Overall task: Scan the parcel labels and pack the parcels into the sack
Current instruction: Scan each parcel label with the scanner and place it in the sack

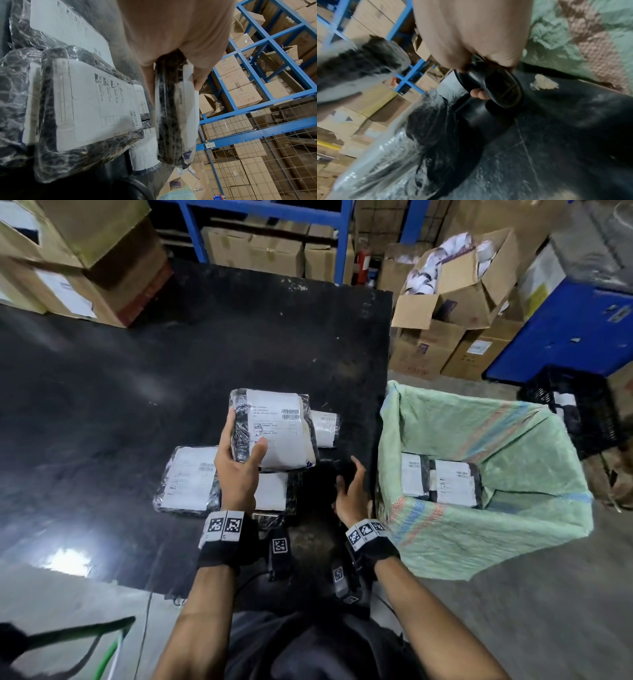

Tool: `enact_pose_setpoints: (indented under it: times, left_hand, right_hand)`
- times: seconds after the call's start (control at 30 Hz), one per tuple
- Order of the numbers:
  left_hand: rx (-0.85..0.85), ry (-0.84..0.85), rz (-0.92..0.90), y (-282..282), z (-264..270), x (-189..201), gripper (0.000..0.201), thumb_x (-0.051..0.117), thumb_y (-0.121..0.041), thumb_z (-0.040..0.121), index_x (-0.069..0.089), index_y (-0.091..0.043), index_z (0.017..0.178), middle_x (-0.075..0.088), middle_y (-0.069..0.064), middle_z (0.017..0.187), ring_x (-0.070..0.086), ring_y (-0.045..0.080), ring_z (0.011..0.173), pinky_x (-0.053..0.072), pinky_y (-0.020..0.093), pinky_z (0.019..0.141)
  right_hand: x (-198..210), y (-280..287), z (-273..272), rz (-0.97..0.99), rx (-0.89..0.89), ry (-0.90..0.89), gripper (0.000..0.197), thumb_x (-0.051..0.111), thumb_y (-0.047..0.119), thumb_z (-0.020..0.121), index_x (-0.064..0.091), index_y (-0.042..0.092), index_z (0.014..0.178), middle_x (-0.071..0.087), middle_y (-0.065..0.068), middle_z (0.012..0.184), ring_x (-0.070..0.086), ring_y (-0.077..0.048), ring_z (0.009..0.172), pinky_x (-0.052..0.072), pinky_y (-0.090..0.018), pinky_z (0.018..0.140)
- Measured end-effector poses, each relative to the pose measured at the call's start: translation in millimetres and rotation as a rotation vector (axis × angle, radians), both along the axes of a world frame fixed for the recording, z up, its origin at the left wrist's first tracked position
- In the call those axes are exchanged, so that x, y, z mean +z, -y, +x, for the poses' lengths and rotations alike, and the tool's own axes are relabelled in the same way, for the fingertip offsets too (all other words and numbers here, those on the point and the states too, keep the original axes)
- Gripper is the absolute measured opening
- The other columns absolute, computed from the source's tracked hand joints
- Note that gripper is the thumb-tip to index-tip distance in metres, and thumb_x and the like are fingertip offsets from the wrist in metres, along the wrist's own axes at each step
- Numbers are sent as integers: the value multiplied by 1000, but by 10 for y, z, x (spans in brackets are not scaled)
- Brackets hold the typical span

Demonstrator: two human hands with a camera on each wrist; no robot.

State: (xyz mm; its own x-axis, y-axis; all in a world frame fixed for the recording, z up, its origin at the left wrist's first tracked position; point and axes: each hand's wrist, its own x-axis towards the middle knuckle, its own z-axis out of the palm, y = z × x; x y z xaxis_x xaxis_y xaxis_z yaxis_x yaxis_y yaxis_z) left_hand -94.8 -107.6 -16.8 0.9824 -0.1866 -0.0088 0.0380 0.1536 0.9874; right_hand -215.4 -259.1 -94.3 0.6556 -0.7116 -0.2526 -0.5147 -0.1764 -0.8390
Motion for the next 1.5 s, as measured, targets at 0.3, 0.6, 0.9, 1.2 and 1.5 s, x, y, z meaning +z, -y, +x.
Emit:
enact_pose_setpoints:
  times: [0.3, 0.6, 0.9, 1.2, 1.5]
  left_hand:
    - [-17, -17, 29, 66, 83, 24, 73, 72, 1, 93, 41, -15, 158, 60, -19, 143, 56, 9, 138, 48, 42, 115]
    - [-79, -95, -13, 108, -23, -18, 79, 82, -21, 84, 47, -31, 153, 50, -3, 158, 50, 17, 145, 44, 54, 117]
    - [-202, -151, -19, 321, -371, -117, 75, 86, -29, 82, 51, -47, 147, 49, -2, 160, 47, 28, 147, 40, 64, 116]
    - [-353, -148, -93, 822, -777, 23, 69, 65, 6, 96, 44, -24, 155, 63, 1, 146, 58, 23, 137, 48, 50, 114]
    - [-505, -30, -47, 1430, -924, 123, 71, 61, 3, 100, 32, -20, 161, 49, -9, 157, 49, 9, 144, 47, 36, 115]
  right_hand:
    - [-692, 97, -75, -25, -77, 36, 52, 37, 60, 97, 10, 61, 141, 65, -6, 128, 72, -34, 89, 47, -68, 87]
    - [-35, 247, -218, -32, 73, -169, 62, 44, 38, 102, 18, 26, 157, 48, -20, 142, 45, -34, 132, 34, -40, 107]
    - [538, 306, -307, 59, 121, 260, 55, 42, 36, 105, 21, 39, 155, 58, 18, 109, 51, 23, 96, 37, -1, 88]
    - [807, 603, -495, -56, 114, 365, 60, 45, 30, 105, 18, 25, 158, 19, 15, 163, 16, 6, 148, 20, -32, 125]
    - [1010, 1138, -799, -51, 35, 365, 60, 47, 32, 104, 18, 34, 158, 20, 31, 157, 19, 13, 144, 23, -21, 118]
